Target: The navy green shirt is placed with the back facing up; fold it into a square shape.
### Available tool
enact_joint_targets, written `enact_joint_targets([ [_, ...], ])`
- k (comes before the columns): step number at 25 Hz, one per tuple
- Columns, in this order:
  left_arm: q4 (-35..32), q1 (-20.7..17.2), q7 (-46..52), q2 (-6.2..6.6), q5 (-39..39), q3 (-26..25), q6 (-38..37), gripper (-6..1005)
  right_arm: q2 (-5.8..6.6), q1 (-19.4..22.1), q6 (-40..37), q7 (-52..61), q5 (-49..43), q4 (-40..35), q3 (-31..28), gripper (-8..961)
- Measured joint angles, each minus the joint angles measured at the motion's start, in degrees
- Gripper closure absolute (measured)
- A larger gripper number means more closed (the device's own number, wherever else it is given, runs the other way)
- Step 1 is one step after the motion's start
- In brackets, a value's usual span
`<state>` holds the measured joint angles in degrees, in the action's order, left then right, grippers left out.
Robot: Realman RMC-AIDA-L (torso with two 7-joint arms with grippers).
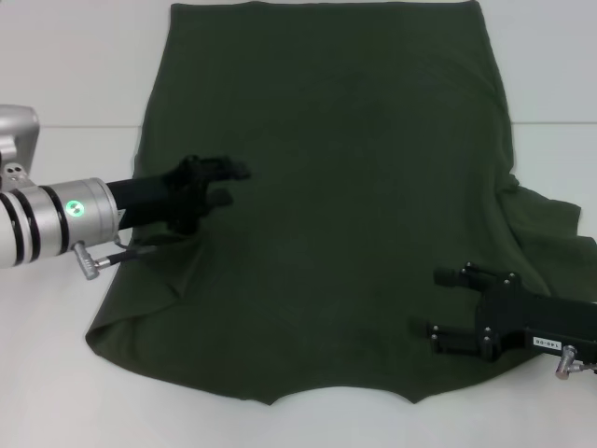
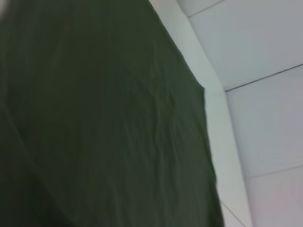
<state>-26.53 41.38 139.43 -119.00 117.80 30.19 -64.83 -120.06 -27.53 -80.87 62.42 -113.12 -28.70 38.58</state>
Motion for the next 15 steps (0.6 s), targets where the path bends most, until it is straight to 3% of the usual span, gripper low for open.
enact_joint_targets([
  [5, -0.26, -1.00, -0.48, 0.12, -0.50, 0.01, -1.78, 471, 0.00, 0.00, 0.10, -0.02, 0.00, 0.04, 0.00, 56],
  [11, -7.69, -7.10, -0.42, 2.33, 2.79, -2.07, -5.40, 471, 0.00, -0.06, 0.46, -0.03, 0.00, 0.05, 0.01, 56],
  [15, -11.45, -10.08, -4.19, 2.35, 5.89, -5.09, -7.01, 471, 0.00, -0.25, 1.05, -0.02, 0.00, 0.05, 0.01, 56],
])
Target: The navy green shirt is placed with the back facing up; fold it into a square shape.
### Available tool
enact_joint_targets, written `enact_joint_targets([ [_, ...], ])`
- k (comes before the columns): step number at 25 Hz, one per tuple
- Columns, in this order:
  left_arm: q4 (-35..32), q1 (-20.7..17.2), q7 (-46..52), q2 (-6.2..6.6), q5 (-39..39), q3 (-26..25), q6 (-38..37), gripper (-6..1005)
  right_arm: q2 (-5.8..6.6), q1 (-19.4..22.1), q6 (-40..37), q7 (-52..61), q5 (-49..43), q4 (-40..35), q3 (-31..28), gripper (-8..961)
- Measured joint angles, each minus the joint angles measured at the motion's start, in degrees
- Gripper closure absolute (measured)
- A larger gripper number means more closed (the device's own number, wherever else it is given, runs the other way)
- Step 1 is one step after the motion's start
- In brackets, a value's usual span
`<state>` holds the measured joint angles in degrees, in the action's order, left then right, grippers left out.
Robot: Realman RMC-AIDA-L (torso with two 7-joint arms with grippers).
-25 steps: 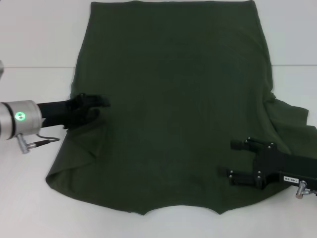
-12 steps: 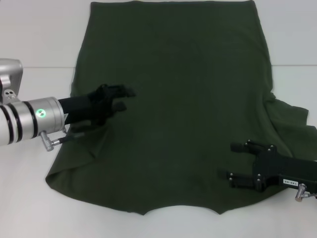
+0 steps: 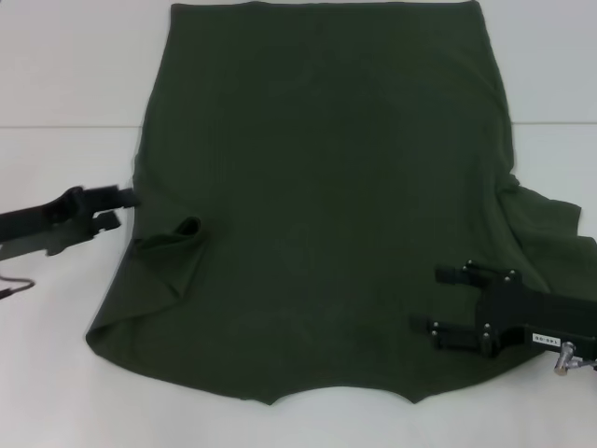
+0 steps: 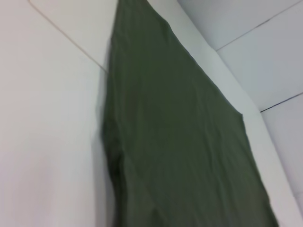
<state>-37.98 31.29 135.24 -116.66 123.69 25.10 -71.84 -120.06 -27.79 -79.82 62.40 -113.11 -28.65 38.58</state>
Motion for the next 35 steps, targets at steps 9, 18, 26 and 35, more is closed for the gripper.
enact_joint_targets([
  [9, 0.39, -1.55, -25.48, -2.07, -0.75, -0.70, 0.22, 470, -0.07, -0.16, 0.10, 0.01, 0.00, 0.00, 0.00, 56],
  [18, -0.22, -3.69, -52.25, -6.28, -3.07, -0.82, 2.27, 471, -0.09, -0.08, 0.43, 0.34, 0.14, 0.00, 0.00, 56],
  [26, 0.46, -4.93, -64.47, -7.42, -4.92, -0.58, 5.90, 470, 0.00, -0.19, 0.62, 0.48, 0.54, 0.37, 0.00, 56],
  [35, 2.14, -5.20, -69.94, -7.60, -7.17, 0.12, 10.15, 467, 0.00, -0.25, 0.63, 0.53, 0.54, 0.44, 0.00, 56],
])
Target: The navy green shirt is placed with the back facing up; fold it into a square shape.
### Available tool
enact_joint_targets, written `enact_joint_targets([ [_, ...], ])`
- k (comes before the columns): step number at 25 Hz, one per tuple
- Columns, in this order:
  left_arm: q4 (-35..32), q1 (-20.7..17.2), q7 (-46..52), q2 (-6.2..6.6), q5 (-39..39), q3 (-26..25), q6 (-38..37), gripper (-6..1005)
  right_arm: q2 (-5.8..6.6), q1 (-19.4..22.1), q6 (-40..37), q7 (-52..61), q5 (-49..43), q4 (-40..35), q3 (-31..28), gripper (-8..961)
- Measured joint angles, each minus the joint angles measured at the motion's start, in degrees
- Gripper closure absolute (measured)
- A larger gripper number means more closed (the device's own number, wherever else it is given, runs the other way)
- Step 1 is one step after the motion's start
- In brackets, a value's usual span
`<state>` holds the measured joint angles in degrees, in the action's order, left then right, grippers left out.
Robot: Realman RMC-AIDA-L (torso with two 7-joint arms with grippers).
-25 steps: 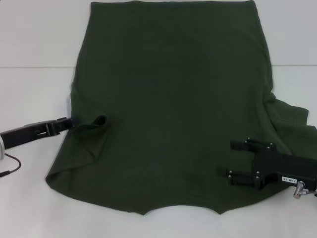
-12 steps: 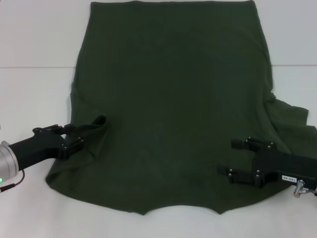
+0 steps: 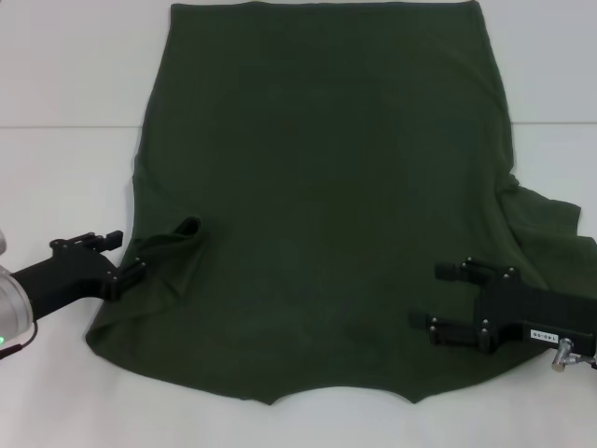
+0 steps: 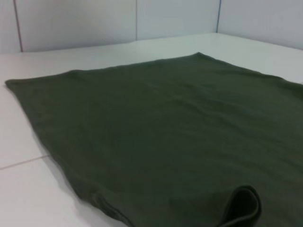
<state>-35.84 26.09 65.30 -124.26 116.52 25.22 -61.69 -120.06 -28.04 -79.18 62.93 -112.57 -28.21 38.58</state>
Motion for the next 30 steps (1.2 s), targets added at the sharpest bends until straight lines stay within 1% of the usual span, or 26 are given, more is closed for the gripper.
enact_joint_targets([
  [6, 1.34, 0.55, -0.90, -0.21, -0.39, 2.59, 3.03, 468, 0.00, -0.11, 0.00, 0.00, 0.00, 0.00, 0.00, 56],
  [12, 2.66, 1.54, -1.51, -0.18, -1.69, 2.69, 4.55, 467, 0.00, -0.26, 0.02, 0.00, -0.02, 0.00, 0.00, 56],
  [21, 2.85, 1.82, -1.98, -0.03, -1.93, 3.10, 4.76, 466, 0.00, -0.26, 0.09, 0.00, -0.02, 0.00, 0.00, 57],
  [27, 3.51, 2.37, -2.39, -0.02, -2.19, 4.25, 7.03, 562, 0.00, -0.37, 0.09, 0.01, -0.02, 0.00, 0.00, 57],
  [30, 3.64, 2.57, -2.43, -0.02, -2.24, 4.31, 7.09, 696, 0.00, -0.42, 0.09, 0.00, -0.02, 0.00, 0.02, 57],
])
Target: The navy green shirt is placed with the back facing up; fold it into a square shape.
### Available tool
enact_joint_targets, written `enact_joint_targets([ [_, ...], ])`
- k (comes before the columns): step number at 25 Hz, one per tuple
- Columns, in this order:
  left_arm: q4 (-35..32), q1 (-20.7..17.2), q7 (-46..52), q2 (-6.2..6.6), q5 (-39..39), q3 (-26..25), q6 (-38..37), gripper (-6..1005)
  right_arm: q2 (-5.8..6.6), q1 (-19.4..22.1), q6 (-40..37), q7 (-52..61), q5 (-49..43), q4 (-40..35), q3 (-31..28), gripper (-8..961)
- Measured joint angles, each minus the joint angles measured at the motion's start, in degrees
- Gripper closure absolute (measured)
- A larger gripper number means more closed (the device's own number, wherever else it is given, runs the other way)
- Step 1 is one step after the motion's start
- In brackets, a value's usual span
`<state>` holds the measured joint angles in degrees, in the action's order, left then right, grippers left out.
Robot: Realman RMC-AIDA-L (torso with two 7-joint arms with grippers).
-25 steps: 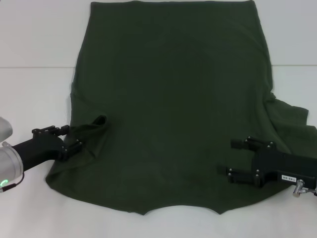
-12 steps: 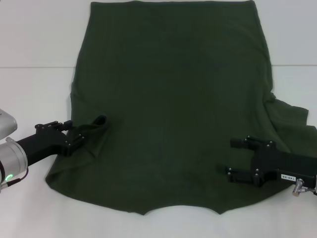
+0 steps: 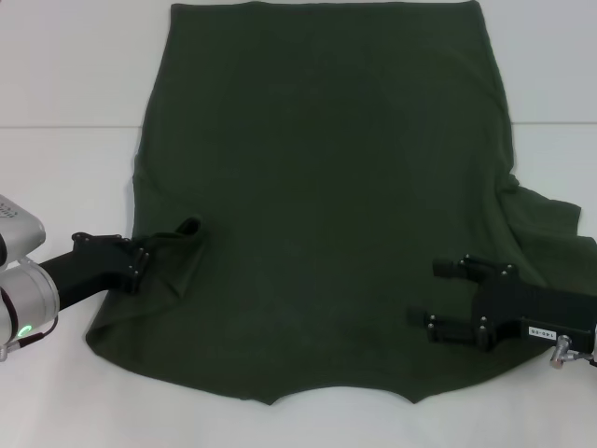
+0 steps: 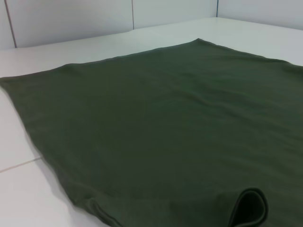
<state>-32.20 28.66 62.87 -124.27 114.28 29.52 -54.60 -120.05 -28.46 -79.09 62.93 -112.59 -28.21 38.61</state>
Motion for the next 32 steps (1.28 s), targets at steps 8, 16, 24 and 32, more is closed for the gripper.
enact_joint_targets([
  [8, -0.02, 0.20, 1.37, 0.05, 0.03, 0.44, -0.67, 913, 0.00, -0.01, -0.01, 0.00, 0.00, 0.00, -0.02, 57],
  [16, -2.86, 0.50, 10.91, 0.53, 0.71, 0.46, -10.12, 952, 0.00, 0.00, -0.01, 0.00, 0.00, 0.00, -0.02, 57],
  [24, -3.21, 1.04, 18.01, 0.55, 1.47, 3.71, -15.14, 958, 0.00, -0.01, -0.01, -0.02, 0.00, 0.00, -0.02, 57],
  [32, -1.36, 1.81, 21.27, 0.24, 1.04, 7.05, -13.97, 962, 0.00, -0.06, 0.07, -0.01, 0.00, 0.00, -0.03, 57],
])
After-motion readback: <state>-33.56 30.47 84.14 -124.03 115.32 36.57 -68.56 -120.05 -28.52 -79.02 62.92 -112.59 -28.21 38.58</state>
